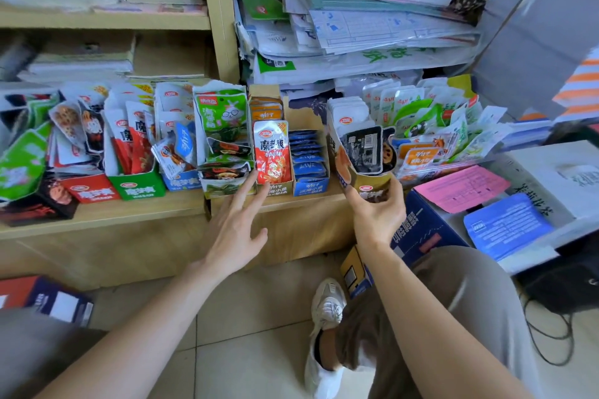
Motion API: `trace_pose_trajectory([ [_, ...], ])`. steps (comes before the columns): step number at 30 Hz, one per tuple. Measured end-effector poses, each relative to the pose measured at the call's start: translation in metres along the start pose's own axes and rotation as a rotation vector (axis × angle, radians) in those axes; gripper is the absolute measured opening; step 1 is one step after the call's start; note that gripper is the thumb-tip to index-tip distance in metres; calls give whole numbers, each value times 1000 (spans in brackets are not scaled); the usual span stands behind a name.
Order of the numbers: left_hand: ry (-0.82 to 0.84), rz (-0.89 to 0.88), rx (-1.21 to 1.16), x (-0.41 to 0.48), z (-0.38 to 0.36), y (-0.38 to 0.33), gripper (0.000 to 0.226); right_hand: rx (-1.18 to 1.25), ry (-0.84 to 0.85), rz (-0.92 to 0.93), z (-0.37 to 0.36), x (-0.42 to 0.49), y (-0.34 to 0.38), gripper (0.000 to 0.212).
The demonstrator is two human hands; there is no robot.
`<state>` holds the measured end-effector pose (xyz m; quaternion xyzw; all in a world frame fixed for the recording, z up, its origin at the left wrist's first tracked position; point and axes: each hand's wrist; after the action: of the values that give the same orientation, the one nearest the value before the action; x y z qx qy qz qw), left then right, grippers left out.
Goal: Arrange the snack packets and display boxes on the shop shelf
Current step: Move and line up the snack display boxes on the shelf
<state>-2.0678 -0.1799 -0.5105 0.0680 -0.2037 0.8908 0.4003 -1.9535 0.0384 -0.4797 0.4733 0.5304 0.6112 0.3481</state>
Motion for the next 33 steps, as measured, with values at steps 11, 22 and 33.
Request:
trace_pose_trajectory([
  [11,-199,536,-122,-65,63,55,27,221,62,174,17,-50,62,43],
  [22,-671,1283,-494,-93,116,156,69,593,554,28,-56,-130,118,32],
  [33,-615,1189,-493,-88,104,219,126,599,682,-130,-112,-181,109,36],
])
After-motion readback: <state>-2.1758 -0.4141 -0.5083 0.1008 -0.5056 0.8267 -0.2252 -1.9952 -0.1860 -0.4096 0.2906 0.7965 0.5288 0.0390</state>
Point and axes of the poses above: each hand's wrist, its own x-axis towards the middle knuckle, its own z-axis out of the back of the hand, y = z × x, and after that the axes turned 13 degrees about x, right-handed
